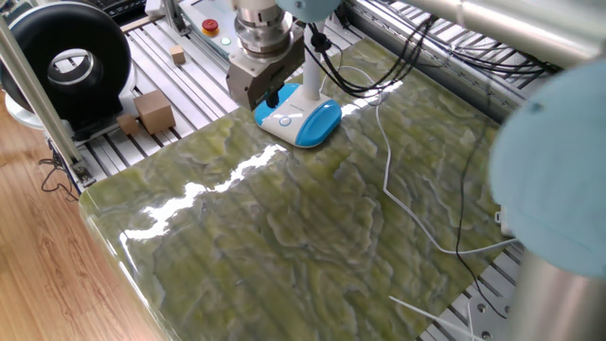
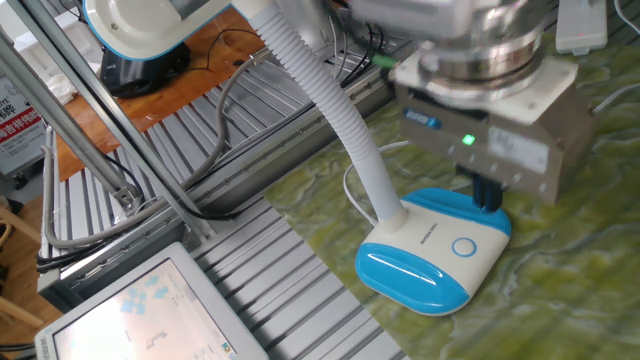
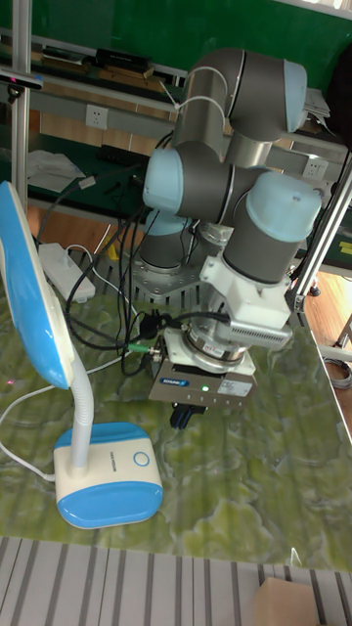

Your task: Turn on the desk lamp by pressing the button

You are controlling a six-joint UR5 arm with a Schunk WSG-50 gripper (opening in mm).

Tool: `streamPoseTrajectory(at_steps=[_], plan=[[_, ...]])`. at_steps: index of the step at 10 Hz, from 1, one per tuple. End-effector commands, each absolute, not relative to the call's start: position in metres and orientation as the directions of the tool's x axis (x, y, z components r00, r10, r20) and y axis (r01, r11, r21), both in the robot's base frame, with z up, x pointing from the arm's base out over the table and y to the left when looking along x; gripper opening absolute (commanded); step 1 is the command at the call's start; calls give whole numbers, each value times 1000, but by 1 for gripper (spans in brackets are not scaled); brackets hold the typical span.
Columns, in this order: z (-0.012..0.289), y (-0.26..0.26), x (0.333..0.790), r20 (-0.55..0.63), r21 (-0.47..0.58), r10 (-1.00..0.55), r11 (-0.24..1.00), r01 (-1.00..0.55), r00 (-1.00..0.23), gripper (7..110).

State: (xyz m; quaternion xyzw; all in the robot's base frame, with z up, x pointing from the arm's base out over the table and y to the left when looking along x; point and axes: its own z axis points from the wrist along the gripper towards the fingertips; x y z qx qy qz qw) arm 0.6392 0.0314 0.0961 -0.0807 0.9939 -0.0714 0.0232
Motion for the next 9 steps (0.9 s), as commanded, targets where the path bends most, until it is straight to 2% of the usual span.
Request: streamPoseTrajectory(at_steps=[1,6,9], plan=[[75,18,655,-22,-174,-194,967,-187,-981,7],[54,3,659,-23,-194,-213,959,-205,-977,7],[45,6,653,-20,-165,-205,966,-199,-979,7]])
